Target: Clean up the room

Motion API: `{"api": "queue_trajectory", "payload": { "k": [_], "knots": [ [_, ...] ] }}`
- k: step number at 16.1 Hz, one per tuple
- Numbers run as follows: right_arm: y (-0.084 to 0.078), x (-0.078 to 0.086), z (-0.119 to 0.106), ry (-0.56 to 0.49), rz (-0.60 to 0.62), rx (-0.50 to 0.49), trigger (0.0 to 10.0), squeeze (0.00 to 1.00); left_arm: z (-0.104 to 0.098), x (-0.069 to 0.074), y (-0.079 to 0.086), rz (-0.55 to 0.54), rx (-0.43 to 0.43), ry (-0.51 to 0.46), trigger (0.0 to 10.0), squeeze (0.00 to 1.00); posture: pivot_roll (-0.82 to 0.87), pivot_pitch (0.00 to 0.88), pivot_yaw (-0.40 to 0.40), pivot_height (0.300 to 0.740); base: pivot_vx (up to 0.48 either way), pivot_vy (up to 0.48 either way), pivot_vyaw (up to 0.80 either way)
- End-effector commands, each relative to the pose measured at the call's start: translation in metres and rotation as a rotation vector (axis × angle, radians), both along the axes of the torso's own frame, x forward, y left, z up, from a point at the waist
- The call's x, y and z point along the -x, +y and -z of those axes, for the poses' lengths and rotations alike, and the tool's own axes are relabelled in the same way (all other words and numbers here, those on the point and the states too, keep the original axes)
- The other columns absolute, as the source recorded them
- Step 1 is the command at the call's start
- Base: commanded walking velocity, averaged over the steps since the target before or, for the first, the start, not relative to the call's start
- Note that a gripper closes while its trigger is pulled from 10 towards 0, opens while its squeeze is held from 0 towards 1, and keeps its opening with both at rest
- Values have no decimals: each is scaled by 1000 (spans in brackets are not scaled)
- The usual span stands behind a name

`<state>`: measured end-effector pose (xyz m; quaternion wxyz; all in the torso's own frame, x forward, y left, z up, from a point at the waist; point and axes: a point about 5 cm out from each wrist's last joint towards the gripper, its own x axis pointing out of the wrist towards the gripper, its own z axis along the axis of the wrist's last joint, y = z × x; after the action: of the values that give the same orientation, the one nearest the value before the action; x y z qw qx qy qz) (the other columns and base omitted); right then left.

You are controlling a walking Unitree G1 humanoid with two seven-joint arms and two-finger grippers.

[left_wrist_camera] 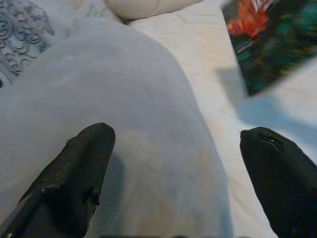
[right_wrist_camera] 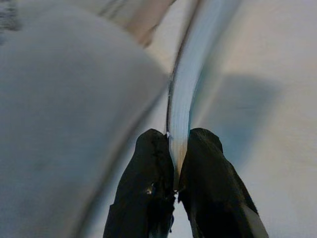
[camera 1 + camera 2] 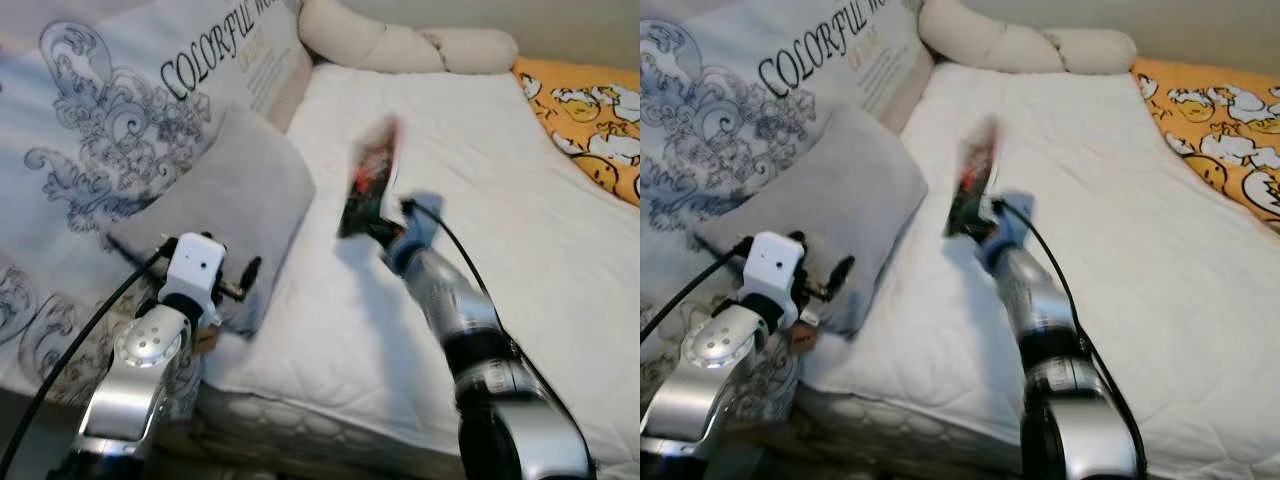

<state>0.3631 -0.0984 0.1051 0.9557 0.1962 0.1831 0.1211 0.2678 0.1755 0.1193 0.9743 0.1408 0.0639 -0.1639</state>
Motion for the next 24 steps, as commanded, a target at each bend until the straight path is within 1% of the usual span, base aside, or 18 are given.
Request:
{"api": "queue_trajectory", "payload": {
  "k": [1,2,3,5,6,7,9,10,11,12,14,16,17,19,20,21,23,24],
  "knots": [
    [-1,-1,2,31,-12,-51,10000,0,-1,3,-1,37,-3,14,10000,0,230,0,-7,740,0,0,0],
    [-3,-2,4,56,-11,-77,10000,0,0,6,0,81,-13,41,10000,0,234,0,-8,740,0,0,0],
    [-3,-3,6,97,-15,-129,10000,0,4,11,-2,168,-36,91,10000,0,240,0,-10,740,0,0,0],
    [-3,-2,11,147,-39,-208,10000,0,7,18,-2,272,-61,151,10000,0,246,0,-9,740,0,0,0],
    [-1,1,16,187,-76,-268,10000,0,6,21,-2,317,-66,178,10000,0,246,0,-9,740,0,0,0],
    [0,4,20,210,-101,-304,10000,0,6,23,-2,343,-67,195,10000,0,249,0,-8,740,0,0,0],
    [-4,13,33,294,-114,-412,10000,0,9,30,-2,406,-75,248,10000,0,249,0,-8,740,0,0,0],
    [-4,14,35,306,-120,-425,10000,0,10,32,-2,419,-76,261,10000,0,249,0,-8,740,0,0,0],
    [-11,20,45,348,-115,-412,10000,0,12,36,-3,457,-79,299,10000,0,256,0,-5,740,0,0,0],
    [-19,25,54,381,-98,-385,10000,0,13,39,-3,477,-85,323,10000,0,257,0,-5,740,0,0,0],
    [-35,34,70,447,-26,-303,10000,8,13,40,-3,480,-88,332,10000,0,264,0,-6,740,0,0,0],
    [-44,39,78,465,7,-253,10000,1000,12,41,-3,483,-87,336,10000,0,278,0,-17,740,0,0,0],
    [-55,49,90,512,65,-232,10000,1000,12,41,-3,482,-83,341,10000,0,282,0,-20,740,0,0,0],
    [-71,68,110,585,145,-188,10000,1000,13,43,-6,473,-66,345,10000,0,285,0,-19,740,0,0,0],
    [-84,81,122,617,206,-147,10000,1000,15,43,-10,452,-33,333,10000,0,281,0,-16,740,0,0,0],
    [-91,82,121,571,202,-142,10000,1000,16,43,-13,423,3,320,10000,0,273,0,-11,740,0,0,0],
    [-103,83,119,504,241,-236,10000,1000,21,41,-14,332,75,290,10000,0,247,0,-4,740,0,0,0],
    [-105,83,118,491,239,-245,10000,1000,22,41,-14,317,85,285,10000,0,240,0,-3,740,0,0,0]
  ]
}}
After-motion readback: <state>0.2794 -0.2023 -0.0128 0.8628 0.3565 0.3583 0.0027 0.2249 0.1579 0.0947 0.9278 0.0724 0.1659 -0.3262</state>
